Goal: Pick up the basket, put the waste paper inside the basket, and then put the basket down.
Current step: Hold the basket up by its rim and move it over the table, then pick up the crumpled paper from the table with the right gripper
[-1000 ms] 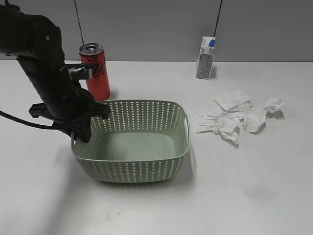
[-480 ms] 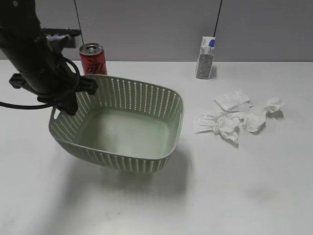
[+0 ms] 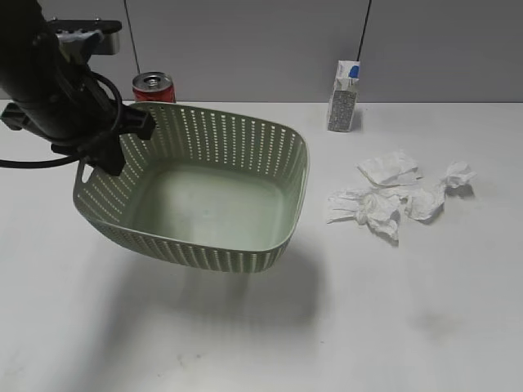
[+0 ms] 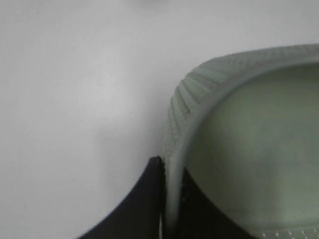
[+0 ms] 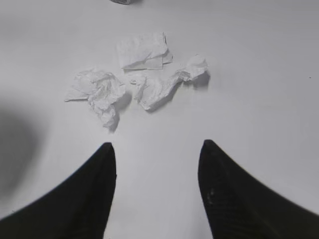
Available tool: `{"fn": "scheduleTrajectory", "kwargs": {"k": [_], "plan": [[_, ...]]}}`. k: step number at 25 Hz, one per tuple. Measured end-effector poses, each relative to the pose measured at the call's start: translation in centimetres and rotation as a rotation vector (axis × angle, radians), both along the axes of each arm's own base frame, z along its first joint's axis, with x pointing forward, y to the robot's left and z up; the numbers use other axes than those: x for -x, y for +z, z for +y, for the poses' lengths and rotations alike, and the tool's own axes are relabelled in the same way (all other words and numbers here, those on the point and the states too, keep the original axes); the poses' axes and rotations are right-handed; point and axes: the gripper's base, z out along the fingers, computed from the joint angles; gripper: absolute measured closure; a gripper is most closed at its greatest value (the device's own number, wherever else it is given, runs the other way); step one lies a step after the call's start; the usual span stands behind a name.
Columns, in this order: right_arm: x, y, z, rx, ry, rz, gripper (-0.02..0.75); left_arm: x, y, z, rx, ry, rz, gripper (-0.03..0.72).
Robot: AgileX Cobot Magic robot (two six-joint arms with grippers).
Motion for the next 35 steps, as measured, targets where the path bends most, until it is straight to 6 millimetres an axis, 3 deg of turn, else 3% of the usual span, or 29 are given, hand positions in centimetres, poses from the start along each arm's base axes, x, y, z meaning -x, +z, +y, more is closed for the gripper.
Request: {"fn": "scheduleTrajectory", "kwargs": {"k": [7, 12, 16, 18, 22, 24, 35], "plan": [[-11.9, -2.1, 1.6, -0.013, 0.112, 0.185, 0.336, 0.0, 0.0, 0.0, 0.006, 0.002, 0.003, 0.688], [-18.9, -6.0, 3.6, 0.029, 0.180, 0.273, 0.337, 0.0, 0.0, -0.1, 0.007, 0.003, 0.003, 0.688], [-22.8, -10.0, 5.2, 0.095, 0.227, 0.325, 0.336, 0.0, 0.0, -0.1, 0.007, 0.003, 0.003, 0.688], [-24.1, -11.9, 5.4, 0.111, 0.230, 0.340, 0.313, 0.0, 0.0, -0.1, 0.008, 0.003, 0.004, 0.688], [-25.8, -15.6, 5.6, 0.124, 0.219, 0.353, 0.160, 0.0, 0.0, -0.1, 0.008, 0.003, 0.004, 0.688], [-26.3, -17.0, 5.6, 0.132, 0.212, 0.344, 0.127, 0.0, 0.0, -0.1, 0.008, 0.003, 0.004, 0.688], [-27.3, -21.7, 5.8, 0.193, 0.245, 0.337, 0.150, 0.0, 0.0, -0.1, 0.007, 0.003, 0.004, 0.688]]}}
